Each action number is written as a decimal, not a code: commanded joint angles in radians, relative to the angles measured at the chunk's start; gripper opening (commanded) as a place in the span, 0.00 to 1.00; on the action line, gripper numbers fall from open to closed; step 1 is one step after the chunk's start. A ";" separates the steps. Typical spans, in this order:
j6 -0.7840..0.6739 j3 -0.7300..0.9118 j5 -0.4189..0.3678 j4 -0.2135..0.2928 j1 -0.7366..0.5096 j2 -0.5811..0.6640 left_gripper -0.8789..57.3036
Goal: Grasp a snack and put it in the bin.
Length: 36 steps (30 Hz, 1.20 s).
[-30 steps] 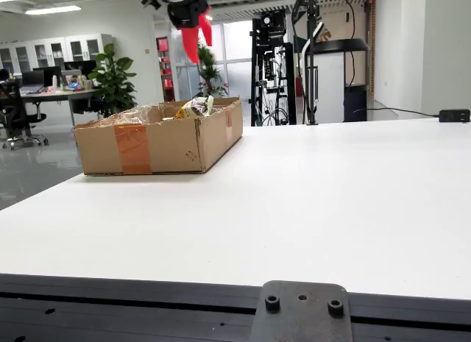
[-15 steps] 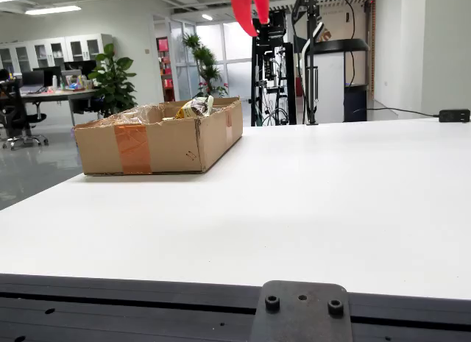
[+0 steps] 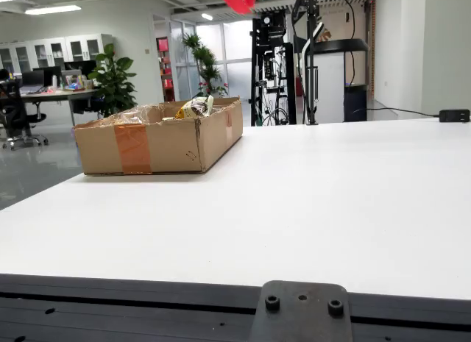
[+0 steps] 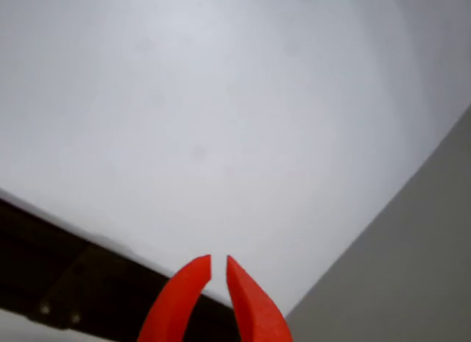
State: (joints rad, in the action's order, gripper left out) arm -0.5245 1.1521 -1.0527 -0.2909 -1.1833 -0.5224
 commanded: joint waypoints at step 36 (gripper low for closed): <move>0.251 0.366 0.173 0.248 -0.054 0.267 0.02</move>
State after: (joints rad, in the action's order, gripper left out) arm -0.2699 1.5212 -0.8868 -0.0401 -1.2511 -0.2551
